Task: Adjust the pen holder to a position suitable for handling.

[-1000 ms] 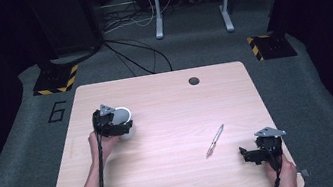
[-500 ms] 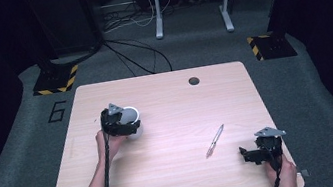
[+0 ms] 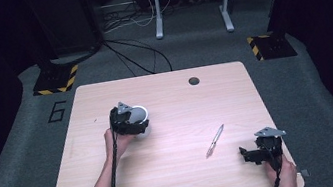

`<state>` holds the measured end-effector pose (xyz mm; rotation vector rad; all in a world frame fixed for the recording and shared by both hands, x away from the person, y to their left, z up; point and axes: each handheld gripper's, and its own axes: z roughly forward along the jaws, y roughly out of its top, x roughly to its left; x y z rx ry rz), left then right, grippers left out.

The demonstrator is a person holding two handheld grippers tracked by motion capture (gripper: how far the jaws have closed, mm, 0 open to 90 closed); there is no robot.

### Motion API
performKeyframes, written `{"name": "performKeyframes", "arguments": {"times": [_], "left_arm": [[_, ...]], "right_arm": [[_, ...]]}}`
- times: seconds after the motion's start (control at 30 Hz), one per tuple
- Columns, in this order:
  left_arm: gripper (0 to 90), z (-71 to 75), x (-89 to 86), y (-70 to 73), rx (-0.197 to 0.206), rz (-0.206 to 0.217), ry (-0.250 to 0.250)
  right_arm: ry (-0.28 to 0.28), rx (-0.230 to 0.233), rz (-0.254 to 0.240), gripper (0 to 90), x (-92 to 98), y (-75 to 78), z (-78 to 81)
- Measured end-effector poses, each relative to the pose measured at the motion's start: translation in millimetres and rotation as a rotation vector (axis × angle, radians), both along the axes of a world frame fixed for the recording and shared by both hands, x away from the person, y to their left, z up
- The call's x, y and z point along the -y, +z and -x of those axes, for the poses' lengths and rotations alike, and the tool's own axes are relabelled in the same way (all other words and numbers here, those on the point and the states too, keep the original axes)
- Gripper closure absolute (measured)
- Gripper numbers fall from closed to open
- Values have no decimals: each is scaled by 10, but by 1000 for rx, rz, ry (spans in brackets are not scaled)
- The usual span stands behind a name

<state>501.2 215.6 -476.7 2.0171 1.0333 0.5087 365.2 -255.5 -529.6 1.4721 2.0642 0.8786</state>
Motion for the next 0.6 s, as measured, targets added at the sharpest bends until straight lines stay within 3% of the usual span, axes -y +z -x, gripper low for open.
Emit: {"name": "performKeyframes", "arguments": {"times": [0.23,0.33,0.37,0.6], "left_arm": [[68,-5,175,8,-6,-9,-35],[68,-5,252,-2,-1,8,-38],[68,-9,261,6,-4,-8,-47],[68,-10,432,8,-4,-13,-82]], "right_arm": [[-1,-4,3,0,-1,1,0],[0,-7,3,0,0,3,0],[0,-6,3,0,0,3,0],[0,-7,3,0,0,3,0]]}}
